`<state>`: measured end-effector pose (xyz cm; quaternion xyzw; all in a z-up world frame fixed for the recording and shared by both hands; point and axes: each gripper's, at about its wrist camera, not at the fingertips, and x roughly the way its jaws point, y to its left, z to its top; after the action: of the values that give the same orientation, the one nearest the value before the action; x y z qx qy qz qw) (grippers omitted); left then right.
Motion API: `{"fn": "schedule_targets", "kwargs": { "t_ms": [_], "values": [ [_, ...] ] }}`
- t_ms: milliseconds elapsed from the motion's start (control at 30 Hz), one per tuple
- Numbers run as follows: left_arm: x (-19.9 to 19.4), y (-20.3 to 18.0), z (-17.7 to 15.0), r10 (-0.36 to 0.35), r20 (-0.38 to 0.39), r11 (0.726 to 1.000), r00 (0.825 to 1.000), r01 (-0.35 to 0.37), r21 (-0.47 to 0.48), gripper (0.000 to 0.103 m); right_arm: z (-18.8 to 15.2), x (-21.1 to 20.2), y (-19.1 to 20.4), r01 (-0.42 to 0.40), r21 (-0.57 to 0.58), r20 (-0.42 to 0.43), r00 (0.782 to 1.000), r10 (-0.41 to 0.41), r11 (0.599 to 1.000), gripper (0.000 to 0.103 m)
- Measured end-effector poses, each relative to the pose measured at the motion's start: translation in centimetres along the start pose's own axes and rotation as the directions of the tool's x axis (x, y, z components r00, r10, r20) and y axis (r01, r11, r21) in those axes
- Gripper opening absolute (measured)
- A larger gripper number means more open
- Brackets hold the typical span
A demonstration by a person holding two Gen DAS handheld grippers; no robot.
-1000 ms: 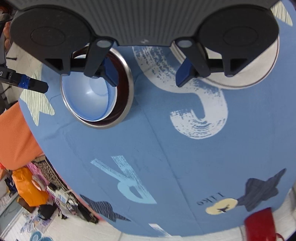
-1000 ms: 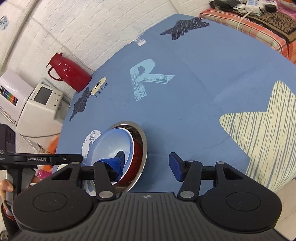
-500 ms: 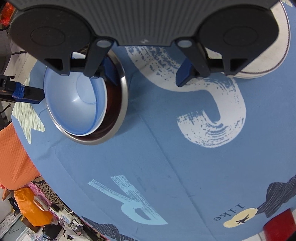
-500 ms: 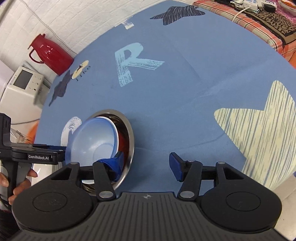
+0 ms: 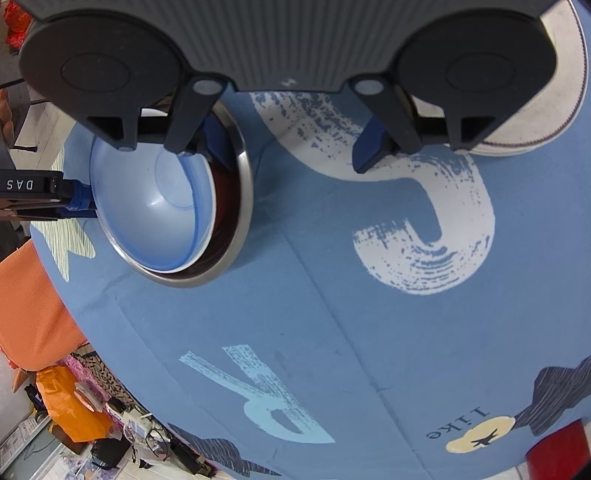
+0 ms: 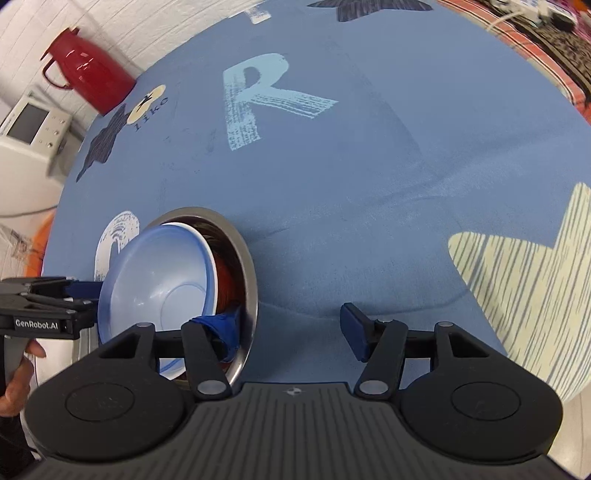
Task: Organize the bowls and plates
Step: 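Lift the nested bowls with both tools and carry them over the plate stack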
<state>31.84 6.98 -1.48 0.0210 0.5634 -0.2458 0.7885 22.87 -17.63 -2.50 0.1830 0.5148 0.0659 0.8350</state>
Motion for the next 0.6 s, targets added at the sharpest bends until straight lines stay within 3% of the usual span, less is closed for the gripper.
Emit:
{"fn": "schedule_targets", "kwargs": {
  "t_ms": [167, 400, 600],
  "values": [
    [0.0, -0.1, -0.1, 0.0, 0.007, 1.0, 1.0, 0.0, 0.003, 0.069, -1.0, -0.3, 0.0, -0.007, -0.033, 0.064, 0.998, 0.009, 0.999, 0.046],
    [-0.1, 0.0, -0.3, 0.001, 0.017, 1.0, 1.0, -0.001, 0.001, 0.069, 0.7, 0.3, 0.4, 0.06, -0.028, -0.043, 0.997, -0.061, 0.998, 0.053],
    [-0.2, 0.3, -0.4, -0.01, 0.022, 1.0, 1.0, 0.01, -0.017, 0.069, 0.7, 0.4, 0.8, 0.114, -0.04, -0.043, 0.992, -0.116, 0.993, 0.062]
  ]
}}
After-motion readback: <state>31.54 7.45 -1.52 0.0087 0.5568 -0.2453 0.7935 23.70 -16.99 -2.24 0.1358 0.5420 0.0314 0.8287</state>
